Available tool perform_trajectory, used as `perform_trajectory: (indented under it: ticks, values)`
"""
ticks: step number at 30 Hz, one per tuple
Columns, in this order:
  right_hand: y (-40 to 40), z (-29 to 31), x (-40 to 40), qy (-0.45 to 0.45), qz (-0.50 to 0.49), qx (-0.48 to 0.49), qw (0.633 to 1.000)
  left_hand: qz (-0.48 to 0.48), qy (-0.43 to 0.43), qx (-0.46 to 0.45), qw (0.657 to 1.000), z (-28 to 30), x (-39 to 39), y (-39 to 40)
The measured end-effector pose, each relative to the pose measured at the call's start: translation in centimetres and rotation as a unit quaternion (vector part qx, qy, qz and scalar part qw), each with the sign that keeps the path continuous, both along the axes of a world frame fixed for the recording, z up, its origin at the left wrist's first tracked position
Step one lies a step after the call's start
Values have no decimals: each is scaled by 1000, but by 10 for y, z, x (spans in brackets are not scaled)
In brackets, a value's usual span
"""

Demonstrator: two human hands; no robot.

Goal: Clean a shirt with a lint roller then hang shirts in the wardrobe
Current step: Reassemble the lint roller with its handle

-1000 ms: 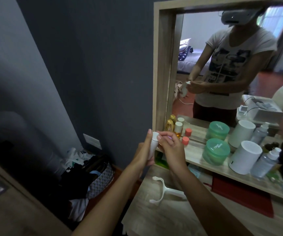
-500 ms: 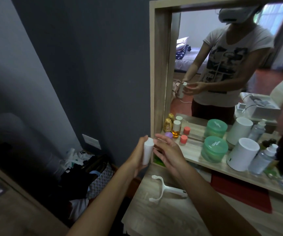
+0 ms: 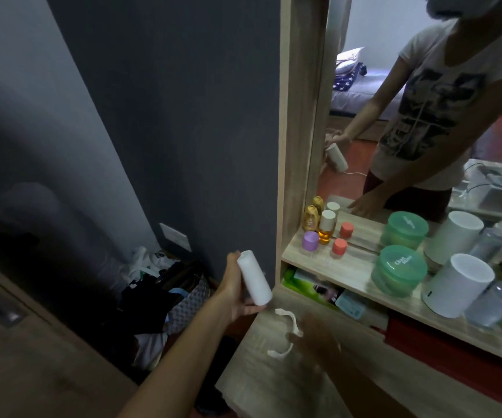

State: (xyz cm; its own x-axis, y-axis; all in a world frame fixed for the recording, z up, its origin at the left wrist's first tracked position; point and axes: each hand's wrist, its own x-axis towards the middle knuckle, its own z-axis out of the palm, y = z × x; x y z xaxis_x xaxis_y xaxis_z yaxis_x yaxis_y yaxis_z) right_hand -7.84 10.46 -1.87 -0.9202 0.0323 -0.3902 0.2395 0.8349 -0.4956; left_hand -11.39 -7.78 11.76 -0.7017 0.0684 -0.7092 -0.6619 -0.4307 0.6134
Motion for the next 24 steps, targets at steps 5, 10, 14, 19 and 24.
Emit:
perform_trajectory:
  ticks: [5, 10, 14, 19, 24]
  values:
    - [7, -13, 6, -17, 64, 120, 991, -15, -41, 54, 998, -12, 11, -1]
    - [18, -14, 14, -27, -17, 75, 997, -17, -61, 43, 997, -23, 16, 6]
    - [32, -7, 22, -47, -40, -1, 998, -22, -74, 61, 995, -31, 18, 8]
    - [48, 48, 14, 127, -63, -72, 987, -50, -69, 56, 995, -32, 19, 4]
    - [47, 118, 1, 267, 34, 5, 963, -66, -76, 75, 992, -32, 19, 7]
